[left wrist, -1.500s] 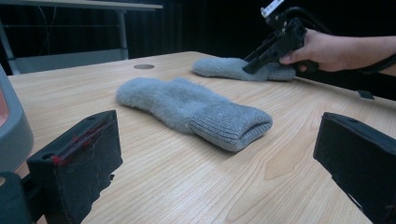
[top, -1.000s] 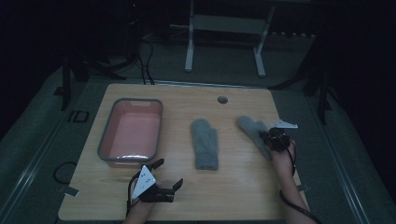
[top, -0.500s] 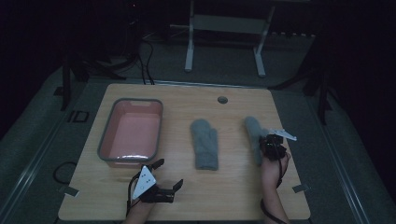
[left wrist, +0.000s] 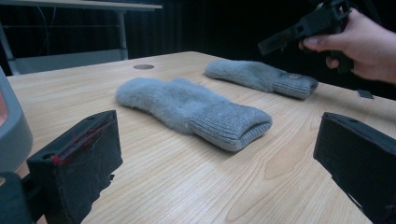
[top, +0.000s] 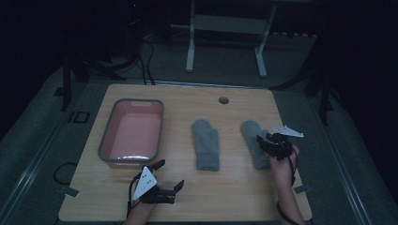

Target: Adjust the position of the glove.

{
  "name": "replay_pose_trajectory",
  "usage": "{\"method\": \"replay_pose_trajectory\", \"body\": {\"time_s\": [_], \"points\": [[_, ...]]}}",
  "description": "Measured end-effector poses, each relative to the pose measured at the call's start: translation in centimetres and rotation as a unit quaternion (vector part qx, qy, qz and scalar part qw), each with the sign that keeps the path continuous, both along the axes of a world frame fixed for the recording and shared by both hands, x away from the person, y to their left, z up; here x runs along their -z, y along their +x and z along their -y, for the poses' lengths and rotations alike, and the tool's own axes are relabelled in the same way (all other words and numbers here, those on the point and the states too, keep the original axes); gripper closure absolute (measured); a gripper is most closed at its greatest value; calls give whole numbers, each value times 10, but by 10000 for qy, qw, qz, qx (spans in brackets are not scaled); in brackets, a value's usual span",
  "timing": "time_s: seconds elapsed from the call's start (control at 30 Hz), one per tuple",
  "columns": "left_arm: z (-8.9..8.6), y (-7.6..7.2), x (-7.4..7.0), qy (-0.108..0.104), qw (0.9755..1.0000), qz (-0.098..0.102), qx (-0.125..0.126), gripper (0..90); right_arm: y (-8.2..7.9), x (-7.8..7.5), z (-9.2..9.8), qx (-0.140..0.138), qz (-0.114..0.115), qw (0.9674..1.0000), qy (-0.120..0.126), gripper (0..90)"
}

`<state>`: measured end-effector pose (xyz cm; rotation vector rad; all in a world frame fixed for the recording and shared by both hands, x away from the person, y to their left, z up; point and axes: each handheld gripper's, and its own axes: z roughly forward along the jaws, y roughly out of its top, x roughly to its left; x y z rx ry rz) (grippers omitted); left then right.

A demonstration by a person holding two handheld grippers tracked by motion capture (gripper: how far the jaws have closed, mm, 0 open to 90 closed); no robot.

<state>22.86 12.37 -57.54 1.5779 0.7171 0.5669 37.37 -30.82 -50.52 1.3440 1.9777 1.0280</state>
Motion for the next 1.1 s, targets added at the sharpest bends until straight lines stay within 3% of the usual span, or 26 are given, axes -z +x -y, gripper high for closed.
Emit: {"method": "replay_pose_trajectory", "body": {"time_s": [0.1, 0.13, 0.2, 0.27, 0.37, 0.5, 0.53, 0.6, 0.67, 0.77, 0.87, 1.1], "points": [[0, 0, 0, 9, 10000, 6, 1, 10, 5, -1, 9, -485, 72, 9982, -331, 490], [0, 0, 0, 11, 10000, 6, 2, 11, 8, 3, 13, -706, -68, 9966, -430, 490], [0, 0, 0, 2, 10000, -3, -2, 11, 11, 11, 16, -843, -170, 9954, -417, 492], [0, 0, 0, -13, 10000, -15, -5, 11, 12, 15, 17, -885, -264, 9948, -419, 493], [0, 0, 0, -2, 10000, -6, -5, 11, 18, 35, 19, -907, -632, 9926, -498, 518], [0, 0, 0, -24, 10000, -5, -15, 11, 18, 43, 20, -923, -608, 9929, -445, 575], [0, 0, 0, -29, 10000, -4, -12, 11, 15, 45, 19, -770, -600, 9949, -241, 692], [0, 0, 0, -27, 10000, -9, -12, 11, 12, 46, 16, -635, -561, 9963, -138, 764], [0, 0, 0, -20, 10000, -7, -13, 11, 9, 44, 13, -299, -558, 9980, -32, 808], [0, 0, 0, -26, 10000, -7, -17, 11, 3, 41, 3, 21, -428, 9990, -125, 831], [0, 0, 0, -23, 10000, -12, -16, 10, 2, 38, -3, 159, -414, 9990, -82, 836], [0, 0, 0, -27, 10000, -7, -14, 11, -6, 10, -27, 489, -364, 9981, 133, 839]]}}
